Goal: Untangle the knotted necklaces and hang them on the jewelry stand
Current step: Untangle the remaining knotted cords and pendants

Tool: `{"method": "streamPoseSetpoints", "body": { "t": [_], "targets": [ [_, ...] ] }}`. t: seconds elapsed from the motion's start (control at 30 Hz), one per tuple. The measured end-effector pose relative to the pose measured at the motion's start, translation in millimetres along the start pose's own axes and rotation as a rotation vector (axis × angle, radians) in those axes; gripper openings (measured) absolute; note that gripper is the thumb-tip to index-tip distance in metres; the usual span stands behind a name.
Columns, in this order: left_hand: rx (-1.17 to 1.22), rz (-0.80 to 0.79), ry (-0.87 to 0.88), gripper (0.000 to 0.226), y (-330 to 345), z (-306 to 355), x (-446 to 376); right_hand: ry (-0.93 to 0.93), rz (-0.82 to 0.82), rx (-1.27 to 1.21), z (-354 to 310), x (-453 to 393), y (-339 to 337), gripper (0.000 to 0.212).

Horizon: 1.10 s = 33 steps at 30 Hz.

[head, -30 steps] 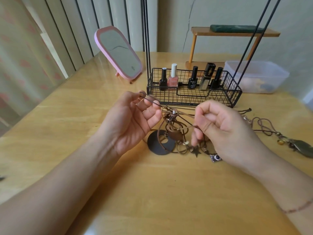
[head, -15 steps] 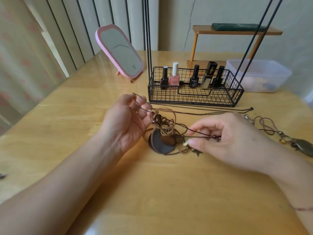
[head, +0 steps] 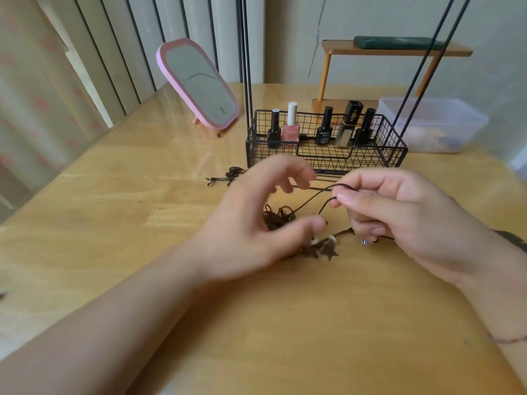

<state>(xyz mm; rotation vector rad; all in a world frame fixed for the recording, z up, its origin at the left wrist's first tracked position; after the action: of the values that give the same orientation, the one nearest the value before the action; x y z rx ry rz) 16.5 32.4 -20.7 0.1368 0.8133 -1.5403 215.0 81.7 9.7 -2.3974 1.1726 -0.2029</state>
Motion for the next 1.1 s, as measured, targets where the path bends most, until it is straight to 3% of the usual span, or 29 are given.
{"method": "streamPoseSetpoints", "body": {
  "t": [0.07, 0.17, 0.23, 0.37, 0.53, 0.7, 0.8, 0.97, 1.1],
  "targets": [
    [-0.022, -0.098, 0.046, 0.047, 3, -1, 0, 0.013, 0.028, 0.047, 1, -1, 0, 0.019],
    [-0.103, -0.215, 0.124, 0.04, -4, -7, -2, 0.037, 0.098, 0.141, 3, -2, -1, 0.022],
    [-0.143, -0.313, 0.091, 0.032, -10, -10, -2, 0.063, 0.14, 0.185, 4, -3, -2, 0.019],
    [-0.199, -0.465, 0.003, 0.038, -12, -19, -1, 0.097, 0.214, 0.353, 8, -4, -1, 0.022],
    [-0.238, -0.334, 0.078, 0.016, -11, -22, -4, 0.151, 0.234, 0.512, 8, -5, -1, 0.021],
    [0.065, -0.069, -0.155, 0.008, -6, -17, -2, 0.145, 0.155, 0.474, 11, -5, 2, 0.018],
    [0.051, 0.065, -0.181, 0.005, -5, -20, -2, 0.106, -0.007, 0.282, 6, -3, 3, 0.02],
    [-0.02, 0.154, -0.206, 0.004, 0, -20, -2, 0.063, -0.26, 0.037, 4, -1, 0, 0.022],
    [-0.017, 0.203, -0.246, 0.012, 0, -21, -2, -0.01, -0.324, -0.127, 8, 0, -3, 0.026]
  ]
}}
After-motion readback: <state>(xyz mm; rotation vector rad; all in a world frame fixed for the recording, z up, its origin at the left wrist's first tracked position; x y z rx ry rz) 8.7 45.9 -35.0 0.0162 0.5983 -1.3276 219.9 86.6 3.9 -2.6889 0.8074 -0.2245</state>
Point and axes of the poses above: each hand's wrist, its own x-axis away from the middle knuckle, its own y-axis out of the palm, z = x × y, the point moved 1 cm from there along -x, towards the middle knuckle, and after that the axes turned 12 degrees about x, right-handed, at the moved point
